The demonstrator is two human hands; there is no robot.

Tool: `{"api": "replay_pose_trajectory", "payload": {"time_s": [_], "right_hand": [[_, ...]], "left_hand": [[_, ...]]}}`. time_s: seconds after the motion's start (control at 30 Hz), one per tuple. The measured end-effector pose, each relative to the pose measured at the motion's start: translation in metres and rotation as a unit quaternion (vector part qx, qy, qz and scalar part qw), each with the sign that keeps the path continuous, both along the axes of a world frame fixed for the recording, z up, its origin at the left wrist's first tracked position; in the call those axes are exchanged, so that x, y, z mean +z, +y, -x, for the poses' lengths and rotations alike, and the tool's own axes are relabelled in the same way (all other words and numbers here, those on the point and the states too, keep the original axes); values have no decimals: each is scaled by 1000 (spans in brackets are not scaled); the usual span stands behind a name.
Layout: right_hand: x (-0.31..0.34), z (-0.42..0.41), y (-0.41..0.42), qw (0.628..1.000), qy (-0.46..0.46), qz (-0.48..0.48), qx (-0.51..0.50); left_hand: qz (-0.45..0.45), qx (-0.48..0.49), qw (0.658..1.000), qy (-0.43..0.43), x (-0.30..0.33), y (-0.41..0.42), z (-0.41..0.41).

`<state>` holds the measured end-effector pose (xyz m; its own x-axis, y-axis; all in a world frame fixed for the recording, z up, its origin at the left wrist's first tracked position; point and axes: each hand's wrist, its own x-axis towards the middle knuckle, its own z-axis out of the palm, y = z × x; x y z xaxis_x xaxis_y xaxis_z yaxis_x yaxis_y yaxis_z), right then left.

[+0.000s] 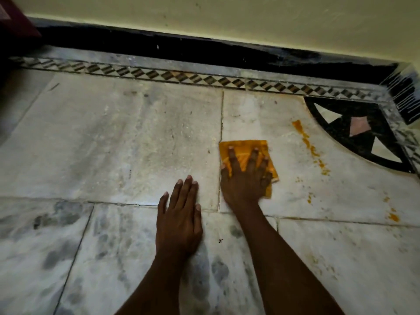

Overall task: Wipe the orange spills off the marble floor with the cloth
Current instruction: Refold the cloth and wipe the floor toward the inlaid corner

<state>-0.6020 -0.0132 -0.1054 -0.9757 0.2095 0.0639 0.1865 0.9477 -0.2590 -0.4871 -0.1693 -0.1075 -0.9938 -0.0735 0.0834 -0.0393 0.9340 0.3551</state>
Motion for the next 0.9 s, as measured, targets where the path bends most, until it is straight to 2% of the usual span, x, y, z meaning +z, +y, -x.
{"api": "replay_pose_trajectory", "payload": {"time_s": [0.1, 0.17, 0.23, 0.3, 0.37, 0.4, 0.47, 0.53, 0.6, 0.67, 0.7, 0.77, 0.83, 0.9], "right_hand": [[14, -51, 18, 985, -14, -55, 164], [20, -84, 50, 979, -26, -60, 195], [17, -71, 72, 986, -39, -67, 148], [15, -28, 65, 997, -30, -56, 36], [13, 24, 32, 998, -38, 0, -44], [12, 46, 13, 997, -52, 28, -50], [9, 66, -21, 997, -64, 33, 11], [8, 51, -27, 989, -51, -16, 137], [13, 13, -3, 967, -23, -46, 250], [16, -21, 45, 959, -22, -66, 273], [16, -26, 64, 966, -25, -67, 248], [16, -8, 80, 987, -40, -74, 138], [16, 32, 55, 998, -41, -57, 3], [18, 77, 14, 995, -66, 12, -73]], "left_hand": [[-8, 6, 1000, 0, 3, 2, -1], [-17, 1, 1000, -2, 3, 1, -1], [-21, 5, 1000, -3, 0, 0, -1], [-21, 3, 1000, -4, -1, 1, 0], [-17, 6, 1000, 5, -2, 0, -1], [-17, 8, 1000, 8, -1, 0, -1], [-16, 7, 1000, 11, 0, 0, -1], [-16, 8, 1000, 10, 2, 0, -1], [-18, 15, 1000, 12, 4, 0, 0], [-23, 13, 1000, 9, 5, 2, 0], [-24, 12, 1000, 6, 3, 1, -1], [-27, 9, 1000, -2, 2, 3, -1], [-25, 7, 1000, -5, 4, 4, 0], [-25, 6, 1000, -7, 4, 5, 1]]}}
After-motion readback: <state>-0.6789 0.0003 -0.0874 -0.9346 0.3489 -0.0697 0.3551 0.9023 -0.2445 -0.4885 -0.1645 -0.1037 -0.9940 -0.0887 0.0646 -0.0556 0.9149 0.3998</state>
